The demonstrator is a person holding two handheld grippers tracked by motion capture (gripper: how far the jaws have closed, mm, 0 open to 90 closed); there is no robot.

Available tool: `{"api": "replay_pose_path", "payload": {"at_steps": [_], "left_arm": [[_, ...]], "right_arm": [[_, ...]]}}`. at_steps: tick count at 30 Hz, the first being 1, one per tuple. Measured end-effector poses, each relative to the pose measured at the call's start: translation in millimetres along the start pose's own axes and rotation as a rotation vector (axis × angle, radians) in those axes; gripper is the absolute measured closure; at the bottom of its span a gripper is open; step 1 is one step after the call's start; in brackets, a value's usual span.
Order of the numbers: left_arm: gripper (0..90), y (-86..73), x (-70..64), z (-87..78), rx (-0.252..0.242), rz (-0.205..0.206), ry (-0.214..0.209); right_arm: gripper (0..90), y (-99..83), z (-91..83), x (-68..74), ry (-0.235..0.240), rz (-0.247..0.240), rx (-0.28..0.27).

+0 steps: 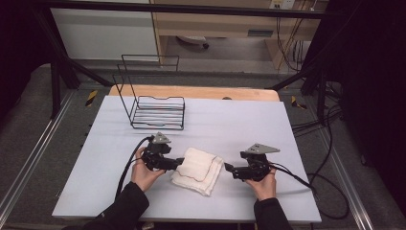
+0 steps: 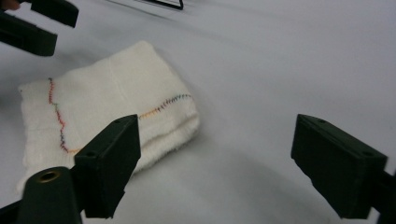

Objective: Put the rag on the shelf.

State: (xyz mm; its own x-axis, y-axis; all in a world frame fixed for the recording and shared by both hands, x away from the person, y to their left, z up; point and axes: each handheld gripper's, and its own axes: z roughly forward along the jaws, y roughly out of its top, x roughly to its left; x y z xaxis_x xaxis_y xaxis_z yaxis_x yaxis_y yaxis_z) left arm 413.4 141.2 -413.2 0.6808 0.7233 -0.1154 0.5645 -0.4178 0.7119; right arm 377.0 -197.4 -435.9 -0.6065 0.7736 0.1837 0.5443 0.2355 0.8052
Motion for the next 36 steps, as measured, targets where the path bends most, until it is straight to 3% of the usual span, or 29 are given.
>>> {"api": "replay_pose_path", "payload": {"at_steps": [4,8,16,17,23,28,36], "left_arm": [[23.4,7.3,3.2,13.5,-0.011,-0.002,0.014],[28.2,12.2,5.5,28.0,0.005,-0.018,0.021],[51.4,16.8,7.4,52.2,0.051,-0.049,0.005],[53.7,16.8,7.0,54.4,0.052,-0.068,-0.005],[66.3,17.7,5.8,60.0,0.062,-0.083,-0.041],[71.0,18.2,5.0,62.0,0.067,-0.087,-0.058],[82.2,19.0,2.0,57.9,0.074,-0.087,-0.050]], "right_arm": [[8.1,-6.9,-5.6,-3.3,0.005,0.008,0.002],[6.7,-9.7,-5.8,-3.5,0.013,0.021,-0.003],[7.1,-10.4,-3.9,-2.3,0.024,0.030,-0.009],[7.3,-10.5,-3.9,-2.1,0.025,0.033,-0.013],[7.6,-9.8,-2.8,-1.9,0.031,0.051,-0.012],[7.2,-9.1,-1.2,-2.0,0.030,0.064,-0.014],[6.4,-6.3,4.0,2.1,0.033,0.053,0.004]]}}
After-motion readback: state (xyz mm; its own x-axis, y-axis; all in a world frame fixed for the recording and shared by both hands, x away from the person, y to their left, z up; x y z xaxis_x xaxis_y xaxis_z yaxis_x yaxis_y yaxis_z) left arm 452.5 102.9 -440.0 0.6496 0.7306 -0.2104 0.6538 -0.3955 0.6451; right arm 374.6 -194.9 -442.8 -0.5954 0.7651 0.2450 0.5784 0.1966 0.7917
